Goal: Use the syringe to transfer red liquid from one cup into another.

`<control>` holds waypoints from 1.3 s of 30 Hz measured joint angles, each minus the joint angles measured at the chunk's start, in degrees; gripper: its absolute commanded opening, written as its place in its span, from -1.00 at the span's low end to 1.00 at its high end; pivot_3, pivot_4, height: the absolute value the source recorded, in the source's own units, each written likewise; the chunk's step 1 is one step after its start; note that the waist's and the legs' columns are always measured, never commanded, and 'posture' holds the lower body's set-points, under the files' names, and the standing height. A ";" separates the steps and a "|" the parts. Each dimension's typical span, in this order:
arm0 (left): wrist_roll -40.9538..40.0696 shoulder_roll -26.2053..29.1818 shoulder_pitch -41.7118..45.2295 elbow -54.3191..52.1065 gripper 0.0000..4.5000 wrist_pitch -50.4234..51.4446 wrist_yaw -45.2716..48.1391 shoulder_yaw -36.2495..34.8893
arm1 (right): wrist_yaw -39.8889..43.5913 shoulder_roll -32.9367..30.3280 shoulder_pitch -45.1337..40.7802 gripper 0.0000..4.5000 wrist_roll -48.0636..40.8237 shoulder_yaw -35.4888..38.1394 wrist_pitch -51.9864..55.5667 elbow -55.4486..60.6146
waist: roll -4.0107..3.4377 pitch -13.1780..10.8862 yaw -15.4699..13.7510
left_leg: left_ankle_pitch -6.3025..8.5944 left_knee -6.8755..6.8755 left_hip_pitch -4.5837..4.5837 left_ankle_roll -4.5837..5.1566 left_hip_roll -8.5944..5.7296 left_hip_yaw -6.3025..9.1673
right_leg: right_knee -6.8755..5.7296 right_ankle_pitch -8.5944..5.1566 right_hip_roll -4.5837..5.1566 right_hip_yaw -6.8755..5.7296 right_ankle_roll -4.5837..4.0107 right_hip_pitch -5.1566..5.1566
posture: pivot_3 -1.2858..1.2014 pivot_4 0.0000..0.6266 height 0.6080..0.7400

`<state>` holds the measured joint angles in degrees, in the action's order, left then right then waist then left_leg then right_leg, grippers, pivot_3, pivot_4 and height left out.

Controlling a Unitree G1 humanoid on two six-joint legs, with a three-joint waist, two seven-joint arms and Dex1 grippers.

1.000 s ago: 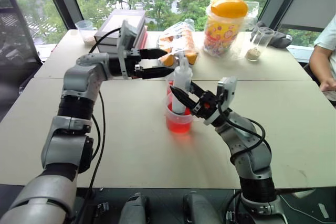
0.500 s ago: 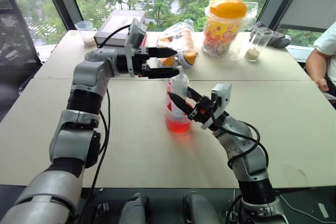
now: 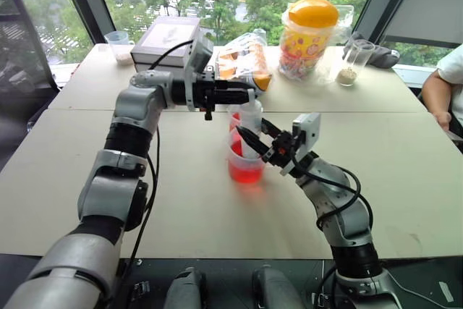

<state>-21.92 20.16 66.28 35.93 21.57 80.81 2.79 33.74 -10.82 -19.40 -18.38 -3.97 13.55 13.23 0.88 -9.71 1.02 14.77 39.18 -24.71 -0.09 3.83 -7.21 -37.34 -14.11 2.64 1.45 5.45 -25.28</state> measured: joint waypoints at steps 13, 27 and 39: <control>0.21 -0.59 1.96 3.69 -0.98 -0.81 0.23 0.22 | -0.20 -1.21 -0.83 -0.38 -2.14 0.63 2.61 -0.01 | 0.00 0.00 -0.02 | 0.00 -0.02 0.00 0.00 0.00 0.01 | 0.01 0.00 0.00 0.00 0.00 0.00 | 0.03 -0.52 1.00; 0.21 -0.56 4.35 6.97 -0.98 -2.64 0.03 0.10 | -0.19 -2.13 -0.85 -0.38 -2.75 0.79 3.68 0.03 | 0.01 -0.01 0.02 | 0.01 -0.04 0.00 0.01 0.00 0.01 | 0.03 0.00 0.00 0.00 0.00 -0.01 | 0.03 -0.52 1.00; 0.21 -0.50 4.99 7.90 -0.98 -3.58 -0.87 -0.24 | -0.19 -2.89 -0.85 -0.38 -3.15 0.79 4.63 0.02 | 0.01 -0.01 0.01 | 0.01 -0.05 0.00 0.01 0.00 0.01 | 0.04 0.00 0.00 0.00 0.00 -0.02 | 0.03 -0.52 1.00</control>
<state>-21.71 19.66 71.27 43.83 17.99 79.94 2.54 33.55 -13.71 -20.25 -21.54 -3.18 18.19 13.25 0.89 -9.72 1.02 14.78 39.13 -24.71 -0.07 3.83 -7.20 -37.30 -14.11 2.64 1.45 5.46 -25.30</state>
